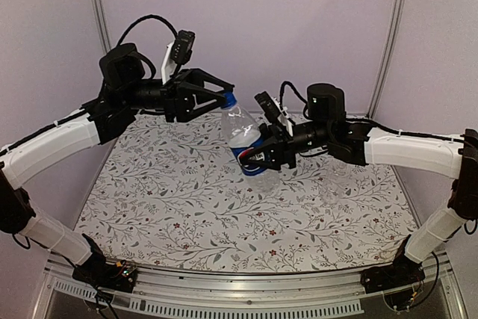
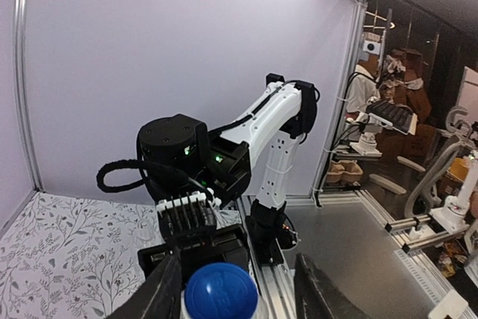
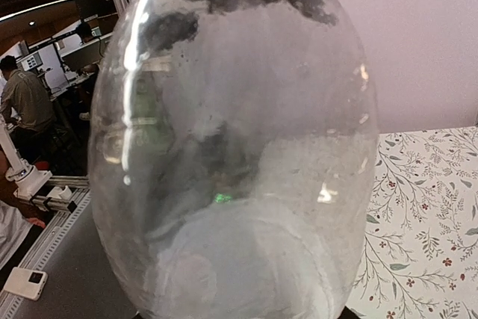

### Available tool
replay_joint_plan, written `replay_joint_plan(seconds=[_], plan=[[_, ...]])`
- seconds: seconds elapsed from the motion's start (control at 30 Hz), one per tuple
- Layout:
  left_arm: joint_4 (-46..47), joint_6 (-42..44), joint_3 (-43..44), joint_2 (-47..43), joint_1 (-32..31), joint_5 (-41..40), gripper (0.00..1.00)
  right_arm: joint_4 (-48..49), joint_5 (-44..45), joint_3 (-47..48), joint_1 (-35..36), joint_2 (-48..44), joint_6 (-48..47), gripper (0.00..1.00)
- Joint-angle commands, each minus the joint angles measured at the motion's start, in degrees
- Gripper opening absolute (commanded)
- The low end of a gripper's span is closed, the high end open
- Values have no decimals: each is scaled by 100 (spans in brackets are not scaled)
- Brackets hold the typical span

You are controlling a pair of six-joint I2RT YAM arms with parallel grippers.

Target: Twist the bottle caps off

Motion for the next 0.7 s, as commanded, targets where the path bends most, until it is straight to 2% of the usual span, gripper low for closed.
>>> replay_joint_plan(seconds=[0.0,0.53,0.67], plan=[[428,-263,-18,129,50,255,48,172,-161,-91,11,-85,151,41],[90,-87,-44,184,-33,226,26,154,32,-42,11,-55,234,40],[-140,39,-35,165,-54,80,14,-41,487,26,5,-59,248,40]])
